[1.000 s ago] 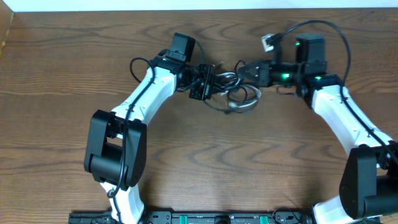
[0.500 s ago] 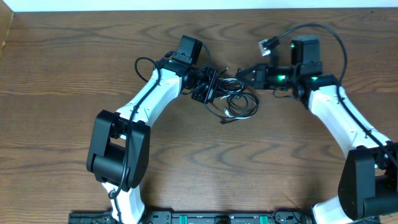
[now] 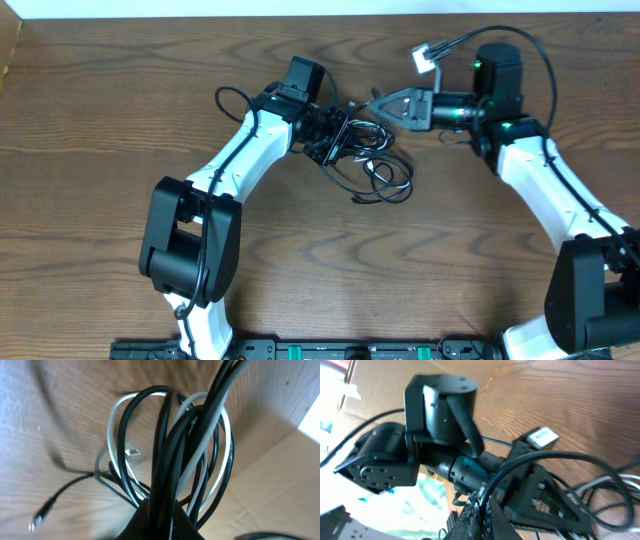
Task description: Untangle cables
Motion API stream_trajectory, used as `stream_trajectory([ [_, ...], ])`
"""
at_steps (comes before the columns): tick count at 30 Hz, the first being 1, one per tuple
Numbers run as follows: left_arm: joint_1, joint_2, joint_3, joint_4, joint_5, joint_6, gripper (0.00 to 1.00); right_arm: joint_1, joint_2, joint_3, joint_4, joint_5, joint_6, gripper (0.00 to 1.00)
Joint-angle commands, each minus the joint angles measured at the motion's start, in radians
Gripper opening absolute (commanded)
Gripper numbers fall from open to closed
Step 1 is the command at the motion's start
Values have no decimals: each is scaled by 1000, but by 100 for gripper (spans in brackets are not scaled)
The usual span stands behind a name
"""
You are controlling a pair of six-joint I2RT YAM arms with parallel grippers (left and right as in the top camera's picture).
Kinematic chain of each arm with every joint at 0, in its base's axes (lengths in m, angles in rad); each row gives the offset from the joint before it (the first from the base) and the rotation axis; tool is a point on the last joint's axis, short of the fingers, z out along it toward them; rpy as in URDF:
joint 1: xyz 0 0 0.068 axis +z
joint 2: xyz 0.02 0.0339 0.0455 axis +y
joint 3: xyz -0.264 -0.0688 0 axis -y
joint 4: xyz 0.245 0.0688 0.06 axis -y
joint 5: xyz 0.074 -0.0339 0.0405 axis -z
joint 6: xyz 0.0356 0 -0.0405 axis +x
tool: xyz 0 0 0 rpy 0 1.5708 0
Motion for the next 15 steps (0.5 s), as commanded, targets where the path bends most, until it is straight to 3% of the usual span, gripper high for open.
stream_trajectory([
  [1, -1, 7, -4, -3, -6, 266, 8, -35, -24, 15, -21, -21, 3, 1],
  [4, -1, 7, -4, 14, 61, 524, 8, -53, -24, 15, -27, -23, -40, 1],
  [6, -1, 7, -4, 19, 94, 634, 8, -63, -24, 15, -26, -32, -60, 1],
  [7, -1, 7, -4, 18, 106, 669, 13, -69, -24, 15, -26, -33, -68, 1],
  [8, -1, 6, -4, 12, 116, 692, 27, -76, -24, 15, -26, -33, -69, 1],
  [11, -1, 6, -4, 5, 130, 718, 53, -98, -24, 15, -26, -32, -73, 1],
  [15, 2, 6, 5, 6, 167, 718, 78, -118, -24, 15, -26, -33, -82, 1],
])
